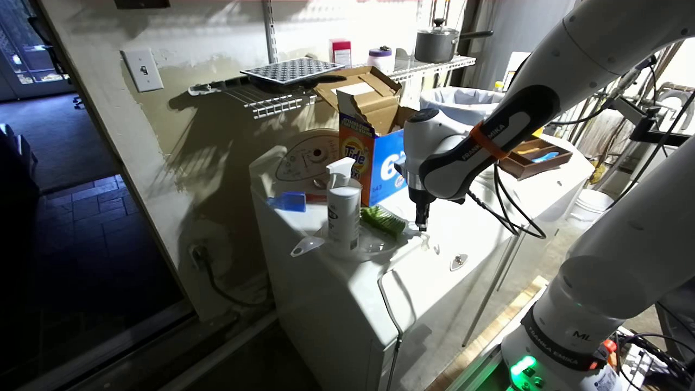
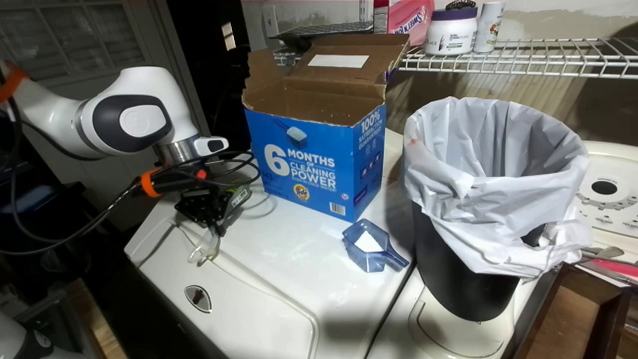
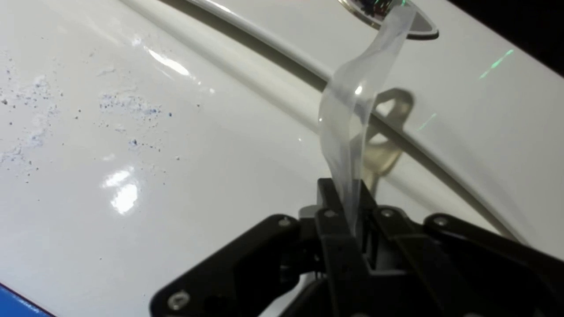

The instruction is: Use the hand broom to brush the white substance onto the dustpan

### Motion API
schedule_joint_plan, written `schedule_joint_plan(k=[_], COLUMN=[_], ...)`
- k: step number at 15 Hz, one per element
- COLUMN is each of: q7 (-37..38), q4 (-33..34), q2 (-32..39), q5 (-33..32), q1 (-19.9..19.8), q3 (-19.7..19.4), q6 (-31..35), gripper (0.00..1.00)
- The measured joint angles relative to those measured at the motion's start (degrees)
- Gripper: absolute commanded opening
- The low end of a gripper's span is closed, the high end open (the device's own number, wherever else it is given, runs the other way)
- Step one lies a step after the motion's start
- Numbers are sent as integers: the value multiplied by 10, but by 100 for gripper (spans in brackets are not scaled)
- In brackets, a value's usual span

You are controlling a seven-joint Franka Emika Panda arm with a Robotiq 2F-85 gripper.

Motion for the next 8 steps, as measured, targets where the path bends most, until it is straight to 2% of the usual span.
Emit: schedule_joint_plan(k=[8], q7=[-14], q4=[0], q2=[0], q5=[10], q1=[0], q3=[0], q6=[7], gripper=[3])
